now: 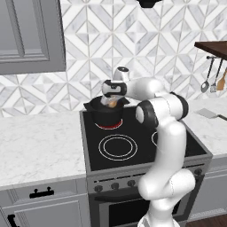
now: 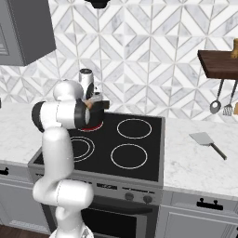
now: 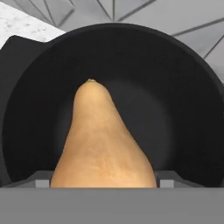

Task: Put the squash and squash in the pot. Retrieve the spatula and lightly stir the vegetables in the pot.

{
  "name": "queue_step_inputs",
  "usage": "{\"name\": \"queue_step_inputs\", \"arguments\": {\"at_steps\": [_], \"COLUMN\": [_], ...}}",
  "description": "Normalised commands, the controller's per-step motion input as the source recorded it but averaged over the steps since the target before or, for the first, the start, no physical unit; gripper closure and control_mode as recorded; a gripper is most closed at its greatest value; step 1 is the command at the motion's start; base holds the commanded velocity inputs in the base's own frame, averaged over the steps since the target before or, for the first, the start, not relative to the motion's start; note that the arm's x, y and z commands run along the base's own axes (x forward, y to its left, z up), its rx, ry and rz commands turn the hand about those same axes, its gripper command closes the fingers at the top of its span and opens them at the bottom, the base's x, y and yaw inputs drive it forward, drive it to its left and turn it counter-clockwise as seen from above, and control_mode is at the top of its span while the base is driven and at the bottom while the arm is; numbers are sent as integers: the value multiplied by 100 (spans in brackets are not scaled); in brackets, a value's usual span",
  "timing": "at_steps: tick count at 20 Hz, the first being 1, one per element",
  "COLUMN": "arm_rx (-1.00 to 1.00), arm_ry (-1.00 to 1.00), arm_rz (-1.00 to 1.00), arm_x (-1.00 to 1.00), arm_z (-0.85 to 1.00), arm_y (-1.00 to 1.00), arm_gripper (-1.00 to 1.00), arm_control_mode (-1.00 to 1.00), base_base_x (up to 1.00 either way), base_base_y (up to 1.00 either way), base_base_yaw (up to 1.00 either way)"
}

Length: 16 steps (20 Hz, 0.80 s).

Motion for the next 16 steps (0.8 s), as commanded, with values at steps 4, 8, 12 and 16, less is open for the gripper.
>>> {"name": "queue_step_inputs", "arguments": {"at_steps": [4,8,12,16], "arm_rx": [-3,-2,-2,0], "arm_ry": [7,0,-1,-15], "arm_rz": [-2,-1,0,-1], "arm_x": [27,1,0,-34], "arm_z": [-33,-9,1,47], "arm_y": [7,0,0,-13], "arm_gripper": [-100,-100,-100,-100], "arm_control_mode": [-100,-100,-100,-100], "base_base_x": [0,0,0,0], "base_base_y": [0,0,0,0], "base_base_yaw": [0,0,0,0]}}
